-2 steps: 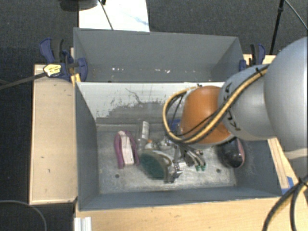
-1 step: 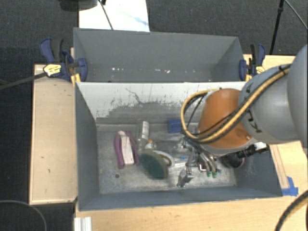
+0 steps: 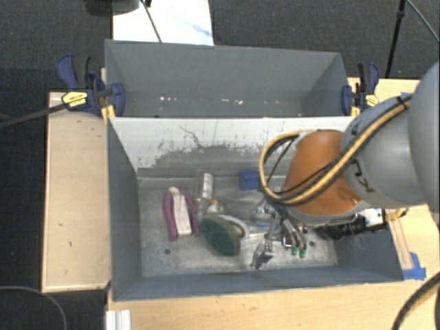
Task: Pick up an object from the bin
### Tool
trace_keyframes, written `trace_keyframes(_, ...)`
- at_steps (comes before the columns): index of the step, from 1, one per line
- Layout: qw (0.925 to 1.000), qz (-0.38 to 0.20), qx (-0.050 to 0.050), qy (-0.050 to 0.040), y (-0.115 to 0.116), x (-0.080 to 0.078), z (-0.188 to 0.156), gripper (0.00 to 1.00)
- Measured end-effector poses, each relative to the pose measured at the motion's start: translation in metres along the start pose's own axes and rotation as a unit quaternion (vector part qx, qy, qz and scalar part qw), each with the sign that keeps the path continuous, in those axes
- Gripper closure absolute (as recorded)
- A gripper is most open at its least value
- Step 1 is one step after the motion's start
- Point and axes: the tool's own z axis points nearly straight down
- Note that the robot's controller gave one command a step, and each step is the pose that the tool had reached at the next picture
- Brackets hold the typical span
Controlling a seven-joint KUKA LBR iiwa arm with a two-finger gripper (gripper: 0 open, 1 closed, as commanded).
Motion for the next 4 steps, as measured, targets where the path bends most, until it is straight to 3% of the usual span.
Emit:
trace_keyframes(1, 0.9980, 0.063, -0.001, -0.0046, 0.029, 0.008, 0.028, 0.00)
trace_keyframes(2, 0.9981, 0.061, -0.002, -0.0059, 0.082, 0.003, 0.028, 0.00)
trace_keyframes(3, 0.9980, 0.062, -0.003, -0.0090, 0.080, 0.001, 0.026, 1.00)
trace_keyframes(4, 0.9982, 0.059, -0.002, -0.0051, 0.081, 0.000, -0.021, 1.00)
